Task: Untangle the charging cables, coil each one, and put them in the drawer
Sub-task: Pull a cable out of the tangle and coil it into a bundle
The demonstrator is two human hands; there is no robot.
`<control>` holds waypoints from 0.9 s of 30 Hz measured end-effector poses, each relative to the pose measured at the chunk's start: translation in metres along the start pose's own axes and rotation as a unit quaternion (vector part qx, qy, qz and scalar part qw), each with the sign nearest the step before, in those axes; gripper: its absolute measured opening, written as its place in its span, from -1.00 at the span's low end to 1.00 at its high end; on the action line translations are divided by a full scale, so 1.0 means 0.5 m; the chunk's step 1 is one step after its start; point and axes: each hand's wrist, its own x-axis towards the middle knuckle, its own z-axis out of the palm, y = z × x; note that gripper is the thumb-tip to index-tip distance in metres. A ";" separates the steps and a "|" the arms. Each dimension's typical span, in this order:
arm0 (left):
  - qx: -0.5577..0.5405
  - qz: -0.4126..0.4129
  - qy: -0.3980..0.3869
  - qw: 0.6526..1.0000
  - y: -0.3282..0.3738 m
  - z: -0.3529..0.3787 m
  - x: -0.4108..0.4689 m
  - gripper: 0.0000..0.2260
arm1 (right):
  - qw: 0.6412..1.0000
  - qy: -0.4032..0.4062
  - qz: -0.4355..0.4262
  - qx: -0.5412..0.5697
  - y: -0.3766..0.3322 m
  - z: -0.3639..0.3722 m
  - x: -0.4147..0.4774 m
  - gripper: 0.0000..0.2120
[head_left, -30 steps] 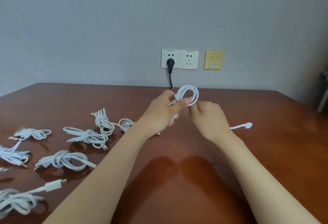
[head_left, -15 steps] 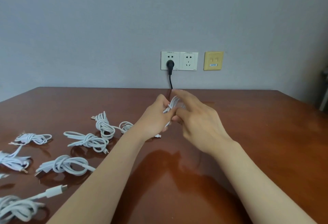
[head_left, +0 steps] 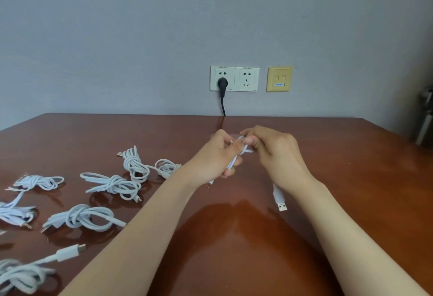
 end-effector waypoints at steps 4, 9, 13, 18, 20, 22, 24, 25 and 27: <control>-0.022 -0.014 -0.008 1.000 -0.001 0.007 -0.002 -0.77 | 1.000 0.000 0.009 0.021 0.010 -0.001 0.004 -0.70; -0.009 -0.008 -0.021 1.000 -0.001 0.007 -0.007 -0.78 | 0.996 0.001 0.044 0.073 0.011 -0.010 0.009 -0.86; 0.019 -0.012 -0.062 0.998 -0.005 -0.003 -0.010 -0.78 | 0.984 -0.013 0.083 0.157 -0.003 -0.027 0.006 -0.86; 0.016 -0.042 -0.155 0.987 0.004 -0.009 -0.017 -0.73 | 0.944 -0.078 0.152 0.282 0.001 -0.049 0.003 -0.86; 0.023 -0.041 -0.185 0.982 0.009 -0.009 -0.021 -0.65 | 0.927 -0.115 0.165 0.316 0.010 -0.054 0.003 -0.86; 0.038 -0.037 -0.202 0.978 0.015 -0.006 -0.024 -0.67 | 0.907 -0.122 0.189 0.355 0.020 -0.056 0.002 -0.83; 0.044 -0.037 -0.204 0.977 0.020 -0.002 -0.027 -0.76 | 0.891 -0.127 0.210 0.381 0.029 -0.057 0.002 -0.79; 0.042 -0.037 -0.207 0.977 0.022 -0.001 -0.027 -0.80 | 0.885 -0.139 0.215 0.388 0.033 -0.056 0.003 -0.78; 0.036 -0.034 -0.209 0.977 0.023 0.001 -0.027 -0.83 | 0.870 -0.169 0.221 0.408 0.038 -0.049 0.003 -0.80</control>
